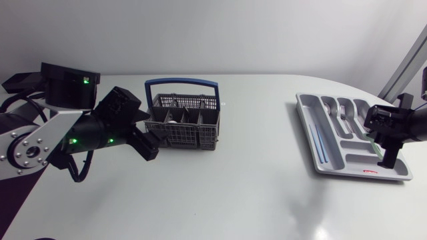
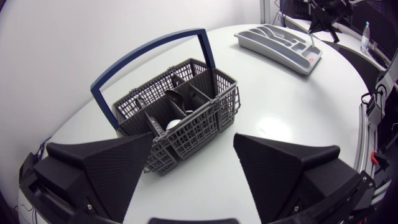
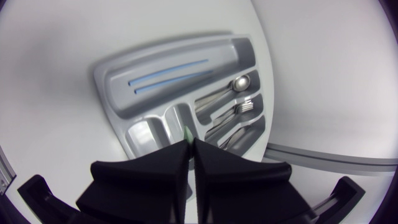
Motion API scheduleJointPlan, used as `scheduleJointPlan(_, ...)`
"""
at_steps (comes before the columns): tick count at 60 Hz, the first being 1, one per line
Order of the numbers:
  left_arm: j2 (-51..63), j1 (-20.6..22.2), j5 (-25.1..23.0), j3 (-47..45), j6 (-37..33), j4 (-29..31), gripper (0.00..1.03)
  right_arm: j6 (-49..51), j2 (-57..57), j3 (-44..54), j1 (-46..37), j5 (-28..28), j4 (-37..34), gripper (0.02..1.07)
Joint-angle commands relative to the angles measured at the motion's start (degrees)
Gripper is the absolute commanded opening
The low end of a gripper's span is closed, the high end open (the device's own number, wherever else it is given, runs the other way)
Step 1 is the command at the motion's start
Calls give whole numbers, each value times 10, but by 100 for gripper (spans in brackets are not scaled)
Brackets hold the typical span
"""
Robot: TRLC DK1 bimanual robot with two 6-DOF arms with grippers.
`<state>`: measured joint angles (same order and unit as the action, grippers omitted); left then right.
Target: Unload the cutlery basket into the drawer organizer.
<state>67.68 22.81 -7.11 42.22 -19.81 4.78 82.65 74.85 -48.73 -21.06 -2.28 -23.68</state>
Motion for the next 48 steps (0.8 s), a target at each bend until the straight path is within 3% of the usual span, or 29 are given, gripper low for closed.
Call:
scheduleJointPlan(1, 13, 6, 4, 16, -16, -3, 91, 47, 48, -2, -28, 13, 19, 8)
scheduleJointPlan(27, 22, 2, 9, 18, -36, -3, 91, 110, 164, 4, -51, 61, 95, 10)
scheduleJointPlan(33, 26, -2, 9, 21, -47, -4, 91, 107, 175, 11, -50, 62, 115, 39)
scheduleJointPlan(36, 32, -9, 9, 27, -51, -5, 91, 102, 173, 19, -50, 62, 134, 63)
scheduleJointPlan(45, 47, -22, 9, 49, -66, -6, 91, 82, 144, 24, -49, 51, 150, 100)
scheduleJointPlan(48, 52, -23, 9, 56, -71, -6, 91, 73, 137, 23, -46, 51, 146, 102)
